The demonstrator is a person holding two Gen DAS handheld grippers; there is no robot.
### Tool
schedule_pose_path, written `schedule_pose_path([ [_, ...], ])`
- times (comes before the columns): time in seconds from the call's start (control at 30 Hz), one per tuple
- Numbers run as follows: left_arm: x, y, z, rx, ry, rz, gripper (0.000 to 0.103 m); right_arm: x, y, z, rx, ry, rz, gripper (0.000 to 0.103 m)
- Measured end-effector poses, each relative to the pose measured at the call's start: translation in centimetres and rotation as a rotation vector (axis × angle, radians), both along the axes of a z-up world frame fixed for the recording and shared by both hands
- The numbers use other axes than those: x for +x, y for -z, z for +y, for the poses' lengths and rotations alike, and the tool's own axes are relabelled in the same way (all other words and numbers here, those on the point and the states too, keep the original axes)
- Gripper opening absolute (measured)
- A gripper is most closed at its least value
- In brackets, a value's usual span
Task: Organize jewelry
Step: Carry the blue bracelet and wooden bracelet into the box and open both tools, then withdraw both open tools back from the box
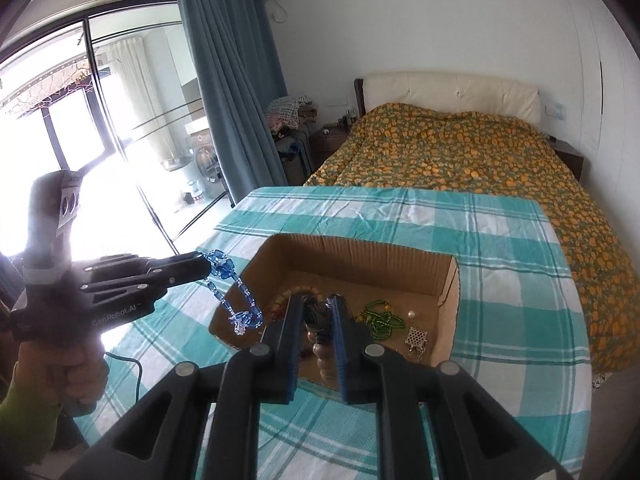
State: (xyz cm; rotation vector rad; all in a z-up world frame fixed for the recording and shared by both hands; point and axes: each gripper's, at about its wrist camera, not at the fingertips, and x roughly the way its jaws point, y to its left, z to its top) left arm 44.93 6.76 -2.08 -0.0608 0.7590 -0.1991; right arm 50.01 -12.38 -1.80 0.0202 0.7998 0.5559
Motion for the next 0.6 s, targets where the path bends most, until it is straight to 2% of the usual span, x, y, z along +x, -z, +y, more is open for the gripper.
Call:
schedule_pose_path([
  [0.1, 1.5, 2.8, -0.1, 0.009, -0.008, 0.036, 0.012, 2.7, 3.9, 0.5, -0.017, 0.002, 0.072, 0.017],
  [0.17, 1.8, 4.2, -0.3, 0.038, -0.013, 0.055, 0.038, 3.8, 5.9, 0.5, -0.045, 0.021, 0.097, 0.018],
  [0.2, 1.8, 4.7, -0.3, 0.053, -0.022, 0.055, 0.061, 4.1, 6.3, 0.3, -0.053, 0.033, 0.101, 0.022],
  [0.23, 1.5, 4.9, -0.3, 0.067, -0.031, 0.047, 0.072, 4.2, 6.6, 0.0, -0.058, 0.049, 0.099, 0.033],
  [0.27, 1.1, 4.9, -0.3, 0.08, -0.033, 0.034, 0.073, 4.1, 6.6, -0.3, -0.06, 0.067, 0.091, 0.051],
  [0.33, 0.5, 4.7, -0.5, 0.109, -0.043, 0.021, 0.082, 3.6, 6.0, -0.7, -0.063, 0.093, 0.069, 0.064],
  [0.43, -0.4, 3.7, -0.7, 0.161, -0.097, -0.029, 0.096, 2.5, 4.3, -0.8, -0.079, 0.11, 0.029, 0.069],
  [0.5, -1.2, 2.7, -1.2, 0.2, -0.128, -0.078, 0.102, 1.8, 3.2, -0.7, -0.082, 0.113, 0.001, 0.079],
  [0.53, -1.7, 2.1, -1.5, 0.21, -0.142, -0.105, 0.102, 1.3, 2.7, -0.6, -0.093, 0.118, -0.009, 0.084],
  [0.6, -2.6, 0.9, -2.0, 0.217, -0.177, -0.147, 0.102, 0.6, 1.9, -0.2, -0.139, 0.133, -0.023, 0.084],
])
